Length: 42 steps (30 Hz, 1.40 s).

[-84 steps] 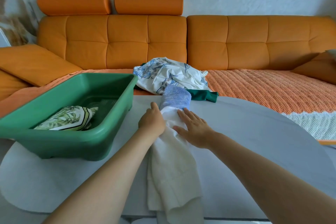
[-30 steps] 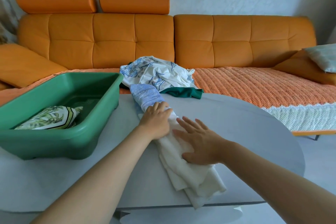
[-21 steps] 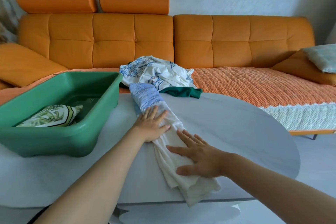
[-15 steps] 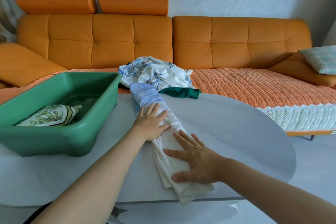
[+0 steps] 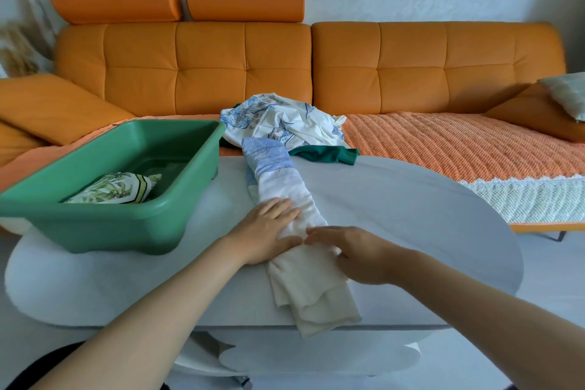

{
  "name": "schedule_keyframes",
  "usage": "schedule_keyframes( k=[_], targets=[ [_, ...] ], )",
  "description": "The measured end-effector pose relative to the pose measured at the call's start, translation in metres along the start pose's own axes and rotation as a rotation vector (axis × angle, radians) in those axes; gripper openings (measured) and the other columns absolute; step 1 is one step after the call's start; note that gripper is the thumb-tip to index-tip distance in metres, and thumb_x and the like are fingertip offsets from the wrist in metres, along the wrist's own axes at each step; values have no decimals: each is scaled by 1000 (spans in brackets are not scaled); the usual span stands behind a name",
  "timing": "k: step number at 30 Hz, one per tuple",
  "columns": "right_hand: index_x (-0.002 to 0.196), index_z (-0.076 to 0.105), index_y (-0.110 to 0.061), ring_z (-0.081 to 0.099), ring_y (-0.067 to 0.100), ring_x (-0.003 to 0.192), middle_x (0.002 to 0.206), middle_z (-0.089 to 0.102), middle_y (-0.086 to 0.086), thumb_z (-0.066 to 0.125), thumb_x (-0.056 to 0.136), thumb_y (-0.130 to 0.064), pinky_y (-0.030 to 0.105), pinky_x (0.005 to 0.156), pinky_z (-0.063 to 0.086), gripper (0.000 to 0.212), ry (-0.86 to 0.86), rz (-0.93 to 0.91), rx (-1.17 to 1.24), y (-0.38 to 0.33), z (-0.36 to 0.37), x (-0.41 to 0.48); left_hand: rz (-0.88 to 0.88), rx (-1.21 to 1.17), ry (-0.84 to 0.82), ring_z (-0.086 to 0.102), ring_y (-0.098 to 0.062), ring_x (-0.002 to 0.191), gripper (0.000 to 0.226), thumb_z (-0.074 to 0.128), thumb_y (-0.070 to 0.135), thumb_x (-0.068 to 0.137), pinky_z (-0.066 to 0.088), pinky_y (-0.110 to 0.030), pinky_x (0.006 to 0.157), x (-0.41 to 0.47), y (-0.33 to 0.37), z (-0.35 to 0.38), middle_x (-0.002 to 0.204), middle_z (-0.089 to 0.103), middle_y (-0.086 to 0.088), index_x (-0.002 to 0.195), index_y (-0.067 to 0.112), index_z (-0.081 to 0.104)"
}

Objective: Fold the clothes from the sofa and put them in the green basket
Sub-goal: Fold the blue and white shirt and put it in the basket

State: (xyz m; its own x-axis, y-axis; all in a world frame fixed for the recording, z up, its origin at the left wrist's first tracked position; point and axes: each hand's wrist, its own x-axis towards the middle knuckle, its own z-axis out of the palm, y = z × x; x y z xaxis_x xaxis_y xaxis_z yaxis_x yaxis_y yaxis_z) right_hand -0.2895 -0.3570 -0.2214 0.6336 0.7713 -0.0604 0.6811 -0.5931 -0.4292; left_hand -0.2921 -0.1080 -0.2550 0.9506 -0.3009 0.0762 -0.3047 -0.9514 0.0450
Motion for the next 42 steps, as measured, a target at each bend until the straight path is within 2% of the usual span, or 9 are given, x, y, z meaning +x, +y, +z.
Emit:
schedule_keyframes(
  k=[4,13,18,22,27,30,33,37,42],
  targets=[
    [147,45,-38,25,10,149,161,30,-7,55,81,-6,32,118,22,74,19,-233,-355,3,-3,-4,112,-119,212,40,-16,132,46,65,40,92,31,-30,112,-17,5,-8,138,50,4,133,22,59],
    [125,69,-16,67,27,105,123,69,6,64,91,-39,39,92,51,42,247,-560,-413,-10,18,1,55,-324,1,43,-1,122,26,60,38,97,31,-18,105,-60,-14,-20,127,55,21,122,36,66],
    [66,40,-21,45,23,56,60,52,-1,42,92,-59,38,56,42,46,351,-123,-41,-25,13,14,43,-515,18,51,-1,109,62,49,-3,91,37,-10,93,-75,-8,-31,111,59,33,109,55,61],
    [70,48,-8,41,9,58,60,48,-12,59,95,-47,23,52,37,48,457,109,364,-24,5,34,-40,-642,-154,51,13,107,82,72,31,71,35,3,83,-89,-9,-38,113,50,45,115,82,25],
    [74,50,-15,47,14,63,65,50,-8,60,92,-50,28,53,34,40,574,297,400,-25,3,67,-189,-1075,306,66,-6,106,72,85,41,66,54,-25,87,-66,9,-34,120,67,14,129,36,50],
    [110,56,-31,56,17,82,86,58,-11,57,92,-52,31,67,41,28,632,404,338,-22,2,77,-410,-954,395,70,-14,86,17,69,39,86,53,-32,73,-45,4,-36,90,74,7,97,26,67],
    [130,42,-36,61,26,94,102,65,-2,48,96,-48,36,75,44,36,613,491,245,-18,6,83,-481,-727,354,63,-21,77,23,60,39,93,40,-30,60,-29,-1,-36,75,66,3,80,19,62],
    [121,57,-34,57,24,103,121,55,-2,46,97,-22,37,80,47,29,556,228,-25,-7,2,81,-497,-491,350,57,-24,98,43,65,38,89,46,-36,74,-12,-2,-28,105,61,3,127,23,50],
    [104,66,-28,52,20,113,121,54,-5,57,95,-39,36,98,38,16,345,62,-171,16,-5,76,35,-19,524,48,-31,115,63,75,6,70,44,-41,90,-1,-13,-25,133,53,-7,130,21,61]
  ],
)
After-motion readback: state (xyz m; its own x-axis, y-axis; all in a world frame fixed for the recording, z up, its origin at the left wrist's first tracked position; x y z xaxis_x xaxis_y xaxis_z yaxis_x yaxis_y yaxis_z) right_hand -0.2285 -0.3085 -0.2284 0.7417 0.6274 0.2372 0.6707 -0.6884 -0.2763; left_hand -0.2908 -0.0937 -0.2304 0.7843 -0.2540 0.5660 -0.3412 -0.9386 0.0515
